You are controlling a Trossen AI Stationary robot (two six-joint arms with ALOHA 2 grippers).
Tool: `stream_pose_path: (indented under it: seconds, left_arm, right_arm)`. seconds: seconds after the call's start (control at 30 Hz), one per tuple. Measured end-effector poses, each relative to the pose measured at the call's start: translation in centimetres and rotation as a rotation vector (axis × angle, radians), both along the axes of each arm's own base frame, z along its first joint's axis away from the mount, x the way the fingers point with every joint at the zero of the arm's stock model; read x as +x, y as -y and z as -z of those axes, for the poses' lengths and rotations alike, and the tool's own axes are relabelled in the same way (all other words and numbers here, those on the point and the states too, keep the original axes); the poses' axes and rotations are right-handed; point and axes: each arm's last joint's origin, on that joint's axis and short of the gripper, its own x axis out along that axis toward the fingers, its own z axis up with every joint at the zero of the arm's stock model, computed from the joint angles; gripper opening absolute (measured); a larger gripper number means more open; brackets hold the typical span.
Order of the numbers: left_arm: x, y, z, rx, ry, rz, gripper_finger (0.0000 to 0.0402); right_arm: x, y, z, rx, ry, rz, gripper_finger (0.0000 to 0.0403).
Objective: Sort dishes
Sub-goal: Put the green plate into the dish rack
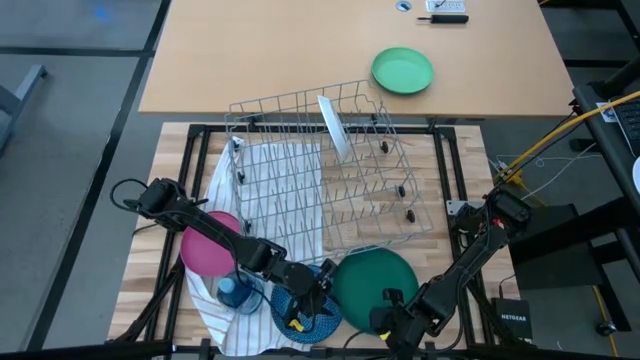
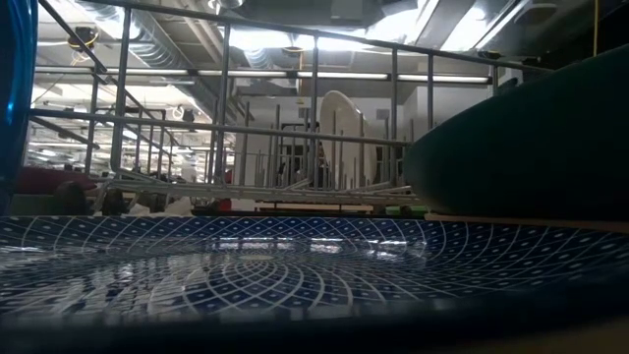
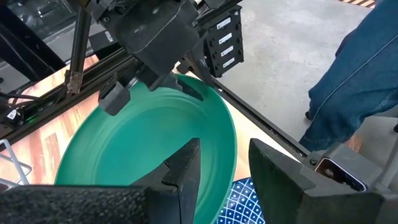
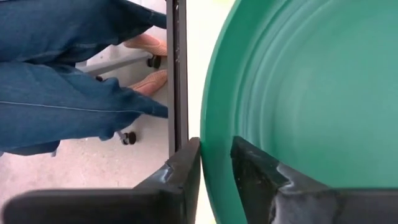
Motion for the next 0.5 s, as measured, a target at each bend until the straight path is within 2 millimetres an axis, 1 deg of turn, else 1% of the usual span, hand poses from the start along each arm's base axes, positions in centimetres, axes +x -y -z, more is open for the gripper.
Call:
stream_pose_path:
  seconds: [0.23,0.27,0.5]
  left_arm:
    - [0.00,0.00,0.00,0.000,0.000,0.000,0.0125]
    - [0.00,0.00,0.00,0.000,0.000,0.000,0.0125]
    - [0.01,0.00,0.00,0.000,0.001,0.000,0.0125]
  right_arm:
    - [0.02,-0.01,-0.01,-0.001,0.005,-0.001,0.0016]
    - [0.03,-0.01,-0.03,-0.001,0.007,0.000,0.0011]
    - [0.11,-0.10,-0.10,0.011,0.015,0.003,0.0023]
